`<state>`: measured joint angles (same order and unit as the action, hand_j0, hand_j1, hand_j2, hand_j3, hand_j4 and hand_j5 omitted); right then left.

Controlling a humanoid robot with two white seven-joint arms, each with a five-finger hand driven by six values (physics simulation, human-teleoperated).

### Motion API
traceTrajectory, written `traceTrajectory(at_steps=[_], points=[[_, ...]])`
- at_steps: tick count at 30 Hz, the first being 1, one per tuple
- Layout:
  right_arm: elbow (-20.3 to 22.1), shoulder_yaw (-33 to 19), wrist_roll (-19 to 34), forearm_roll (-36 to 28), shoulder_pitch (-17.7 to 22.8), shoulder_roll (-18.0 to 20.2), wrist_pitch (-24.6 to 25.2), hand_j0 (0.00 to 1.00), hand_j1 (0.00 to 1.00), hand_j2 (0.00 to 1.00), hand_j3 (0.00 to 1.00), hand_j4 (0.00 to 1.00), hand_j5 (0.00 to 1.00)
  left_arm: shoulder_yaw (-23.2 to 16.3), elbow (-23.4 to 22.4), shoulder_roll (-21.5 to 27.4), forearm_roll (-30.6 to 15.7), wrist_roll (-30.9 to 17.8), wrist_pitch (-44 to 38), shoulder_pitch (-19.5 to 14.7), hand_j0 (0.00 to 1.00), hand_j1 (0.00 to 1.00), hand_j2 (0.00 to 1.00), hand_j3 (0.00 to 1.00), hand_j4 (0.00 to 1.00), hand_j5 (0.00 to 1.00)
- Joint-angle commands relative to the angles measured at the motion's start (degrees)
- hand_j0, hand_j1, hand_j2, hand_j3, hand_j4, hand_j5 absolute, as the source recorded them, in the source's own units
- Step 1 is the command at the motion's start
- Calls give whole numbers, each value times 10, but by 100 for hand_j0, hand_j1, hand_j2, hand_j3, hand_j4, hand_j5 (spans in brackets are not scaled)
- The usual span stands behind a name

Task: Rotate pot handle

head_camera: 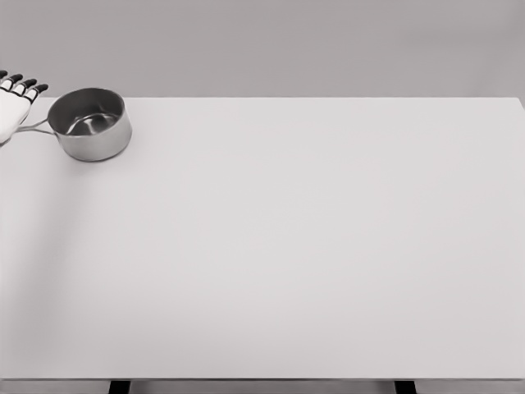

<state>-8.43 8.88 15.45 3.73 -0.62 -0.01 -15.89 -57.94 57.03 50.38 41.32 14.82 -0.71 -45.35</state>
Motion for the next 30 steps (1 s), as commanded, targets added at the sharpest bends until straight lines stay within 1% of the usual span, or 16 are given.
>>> traceTrajectory(at_steps=[1, 9, 16, 22, 25, 30], points=[[0, 0, 0, 0, 0, 0, 0, 100, 100, 100, 100, 100, 100, 1, -1, 0, 2, 0, 0, 0, 100, 100, 100, 100, 100, 100], [0, 0, 0, 0, 0, 0, 0, 100, 100, 100, 100, 100, 100, 1, -17, -6, 3, 0, 0, -5, 100, 100, 100, 100, 100, 100], [0, 0, 0, 0, 0, 0, 0, 100, 100, 100, 100, 100, 100, 1, -18, -6, 3, 0, -1, -8, 100, 100, 100, 100, 100, 100], [0, 0, 1, 0, 0, 0, 0, 100, 100, 100, 100, 100, 100, 1, -29, -12, 7, 0, -1, -14, 100, 100, 100, 100, 100, 100], [0, 0, 0, 0, 0, 0, 0, 100, 100, 100, 100, 100, 100, 1, -42, -19, 7, 0, -1, -15, 100, 100, 100, 100, 100, 100], [0, 0, 0, 0, 0, 0, 0, 100, 100, 100, 100, 100, 100, 1, -44, -20, 7, 0, -1, -21, 100, 100, 100, 100, 100, 100]])
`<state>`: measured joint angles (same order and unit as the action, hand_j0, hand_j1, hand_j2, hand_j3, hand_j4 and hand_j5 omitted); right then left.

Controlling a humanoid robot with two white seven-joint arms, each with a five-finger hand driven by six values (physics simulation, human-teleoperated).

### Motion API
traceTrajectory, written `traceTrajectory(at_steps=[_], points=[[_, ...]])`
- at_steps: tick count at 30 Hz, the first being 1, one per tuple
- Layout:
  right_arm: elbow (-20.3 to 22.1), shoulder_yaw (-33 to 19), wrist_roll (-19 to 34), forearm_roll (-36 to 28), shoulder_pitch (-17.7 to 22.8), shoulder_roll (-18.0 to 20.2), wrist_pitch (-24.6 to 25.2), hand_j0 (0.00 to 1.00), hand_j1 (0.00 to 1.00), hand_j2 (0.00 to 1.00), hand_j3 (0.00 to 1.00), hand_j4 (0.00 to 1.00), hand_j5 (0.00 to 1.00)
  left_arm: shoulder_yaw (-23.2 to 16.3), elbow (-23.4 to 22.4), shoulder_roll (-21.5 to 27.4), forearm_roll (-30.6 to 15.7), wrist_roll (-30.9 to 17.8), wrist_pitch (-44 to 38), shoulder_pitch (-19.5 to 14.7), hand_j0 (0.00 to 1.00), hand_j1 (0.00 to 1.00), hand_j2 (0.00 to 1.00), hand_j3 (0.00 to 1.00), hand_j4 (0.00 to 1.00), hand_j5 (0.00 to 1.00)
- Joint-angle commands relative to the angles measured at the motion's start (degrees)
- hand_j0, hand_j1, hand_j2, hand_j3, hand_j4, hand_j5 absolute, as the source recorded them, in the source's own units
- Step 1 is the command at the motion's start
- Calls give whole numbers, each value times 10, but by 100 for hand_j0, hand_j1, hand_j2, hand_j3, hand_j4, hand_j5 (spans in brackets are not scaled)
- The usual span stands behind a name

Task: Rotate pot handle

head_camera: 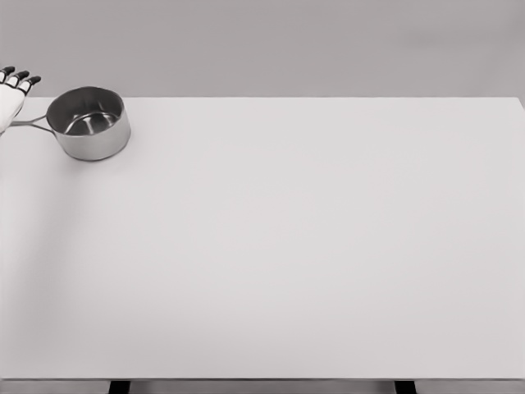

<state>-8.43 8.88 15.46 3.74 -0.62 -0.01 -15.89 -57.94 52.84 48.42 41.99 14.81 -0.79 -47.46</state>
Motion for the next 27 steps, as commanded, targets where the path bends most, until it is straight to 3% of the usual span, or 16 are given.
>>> traceTrajectory(at_steps=[1, 27], points=[[0, 0, 0, 0, 0, 0, 0, 100, 100, 100, 100, 100, 100, 1, -3, -4, 3, 0, 0, 0, 100, 100, 100, 100, 100, 100], [1, 0, 1, 0, 0, 0, 0, 100, 100, 100, 100, 100, 100, 1, -22, -25, 20, 0, 0, -12, 100, 100, 100, 100, 100, 100]])
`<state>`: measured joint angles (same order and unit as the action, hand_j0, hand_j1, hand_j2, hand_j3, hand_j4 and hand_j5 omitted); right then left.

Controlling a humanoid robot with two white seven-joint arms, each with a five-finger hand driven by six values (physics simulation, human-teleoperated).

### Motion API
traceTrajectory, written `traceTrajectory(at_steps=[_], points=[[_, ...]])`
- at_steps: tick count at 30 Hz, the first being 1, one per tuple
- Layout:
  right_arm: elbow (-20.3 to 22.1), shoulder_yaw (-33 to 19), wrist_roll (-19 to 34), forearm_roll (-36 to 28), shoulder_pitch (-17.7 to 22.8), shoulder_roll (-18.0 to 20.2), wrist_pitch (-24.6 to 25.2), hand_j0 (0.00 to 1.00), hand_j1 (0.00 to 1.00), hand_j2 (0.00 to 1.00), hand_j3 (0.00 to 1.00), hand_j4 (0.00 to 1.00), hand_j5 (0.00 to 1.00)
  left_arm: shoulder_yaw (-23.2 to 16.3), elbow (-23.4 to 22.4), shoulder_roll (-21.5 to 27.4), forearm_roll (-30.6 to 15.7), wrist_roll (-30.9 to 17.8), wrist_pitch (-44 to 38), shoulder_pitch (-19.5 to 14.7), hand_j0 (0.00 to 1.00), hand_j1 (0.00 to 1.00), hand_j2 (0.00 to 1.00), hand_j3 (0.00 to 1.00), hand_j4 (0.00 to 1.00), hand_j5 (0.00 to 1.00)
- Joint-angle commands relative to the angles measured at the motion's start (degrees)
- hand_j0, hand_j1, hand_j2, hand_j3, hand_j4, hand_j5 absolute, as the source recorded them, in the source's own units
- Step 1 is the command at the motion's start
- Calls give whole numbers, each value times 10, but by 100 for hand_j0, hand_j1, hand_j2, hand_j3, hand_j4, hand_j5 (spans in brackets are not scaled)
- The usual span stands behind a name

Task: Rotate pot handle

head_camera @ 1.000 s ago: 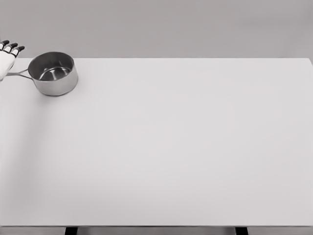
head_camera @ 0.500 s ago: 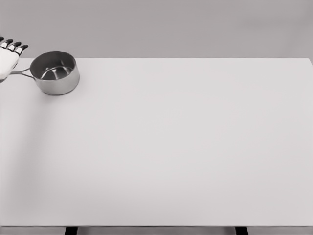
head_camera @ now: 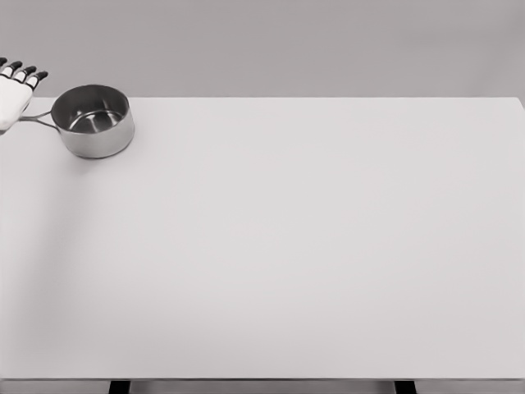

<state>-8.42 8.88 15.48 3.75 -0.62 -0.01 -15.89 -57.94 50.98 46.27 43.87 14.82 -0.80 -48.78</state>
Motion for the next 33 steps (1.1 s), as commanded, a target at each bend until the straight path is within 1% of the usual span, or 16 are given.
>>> traceTrajectory(at_steps=[1, 7, 33], points=[[0, 0, 0, -1, 0, 0, 0, 100, 100, 100, 100, 100, 100, 1, -4, -3, 1, 0, 0, 0, 100, 100, 100, 100, 100, 100], [0, 0, 0, -1, 0, 0, 0, 100, 100, 100, 100, 100, 100, 1, -16, -13, 2, 0, 0, -1, 100, 100, 100, 100, 100, 100], [0, 0, 0, -1, 0, 0, 0, 100, 100, 100, 100, 100, 100, 1, -12, -9, 3, 0, 1, -3, 100, 100, 100, 100, 100, 100]])
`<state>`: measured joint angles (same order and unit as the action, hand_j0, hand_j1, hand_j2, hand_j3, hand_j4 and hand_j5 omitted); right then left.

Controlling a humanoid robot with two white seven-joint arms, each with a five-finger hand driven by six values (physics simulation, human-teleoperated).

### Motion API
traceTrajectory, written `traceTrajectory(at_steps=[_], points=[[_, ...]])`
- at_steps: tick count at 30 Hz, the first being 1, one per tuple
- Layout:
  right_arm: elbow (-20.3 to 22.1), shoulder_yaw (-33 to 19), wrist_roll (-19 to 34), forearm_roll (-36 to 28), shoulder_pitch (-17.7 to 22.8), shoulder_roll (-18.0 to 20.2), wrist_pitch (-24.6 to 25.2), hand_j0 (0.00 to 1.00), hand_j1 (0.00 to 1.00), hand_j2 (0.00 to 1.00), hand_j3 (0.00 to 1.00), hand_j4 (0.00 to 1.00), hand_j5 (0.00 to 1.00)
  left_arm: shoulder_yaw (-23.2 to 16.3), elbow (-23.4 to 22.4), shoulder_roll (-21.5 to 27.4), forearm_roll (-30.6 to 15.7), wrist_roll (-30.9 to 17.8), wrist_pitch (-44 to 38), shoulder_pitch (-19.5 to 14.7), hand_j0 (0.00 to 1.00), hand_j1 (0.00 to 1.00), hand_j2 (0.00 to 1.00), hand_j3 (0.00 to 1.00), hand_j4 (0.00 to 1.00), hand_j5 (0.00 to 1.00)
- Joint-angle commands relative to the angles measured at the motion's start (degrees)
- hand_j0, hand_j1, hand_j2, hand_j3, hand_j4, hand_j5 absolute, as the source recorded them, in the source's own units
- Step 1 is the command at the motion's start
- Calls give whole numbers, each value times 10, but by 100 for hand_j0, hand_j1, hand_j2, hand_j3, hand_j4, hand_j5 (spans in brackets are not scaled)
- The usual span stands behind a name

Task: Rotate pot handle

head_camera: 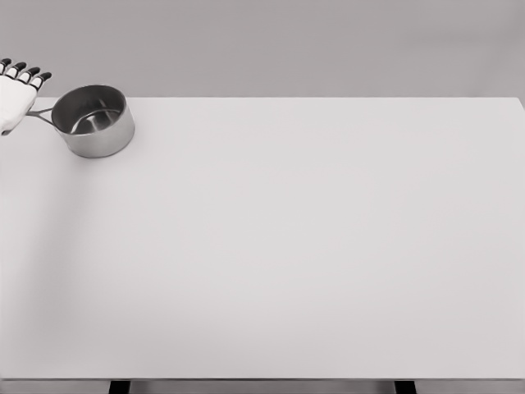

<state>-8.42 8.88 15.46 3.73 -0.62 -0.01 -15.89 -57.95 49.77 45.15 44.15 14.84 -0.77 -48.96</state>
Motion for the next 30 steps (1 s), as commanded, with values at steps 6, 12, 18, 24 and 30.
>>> traceTrajectory(at_steps=[6, 12, 18, 24, 30], points=[[0, 0, 0, 0, 0, 0, 0, 100, 100, 100, 100, 100, 100, 14, 2, 5, -4, 0, 2, 7, 100, 100, 100, 100, 100, 100], [0, 0, 1, 0, 0, 0, 0, 100, 100, 100, 100, 100, 100, 17, 18, 6, -9, 1, 15, 7, 100, 100, 100, 100, 100, 100], [0, 0, 0, 0, 0, 0, 0, 100, 100, 100, 100, 100, 100, 16, 55, 40, -40, 0, 23, 16, 100, 100, 100, 100, 100, 100], [1, 0, 0, 0, 0, 0, 0, 100, 100, 100, 100, 100, 100, 16, 182, 151, -108, 0, 79, 24, 100, 100, 100, 100, 100, 100], [0, 0, 0, 0, 0, 0, 0, 100, 100, 100, 100, 100, 100, 126, 509, 304, -264, 4, 185, 90, 100, 100, 100, 100, 100, 100]])
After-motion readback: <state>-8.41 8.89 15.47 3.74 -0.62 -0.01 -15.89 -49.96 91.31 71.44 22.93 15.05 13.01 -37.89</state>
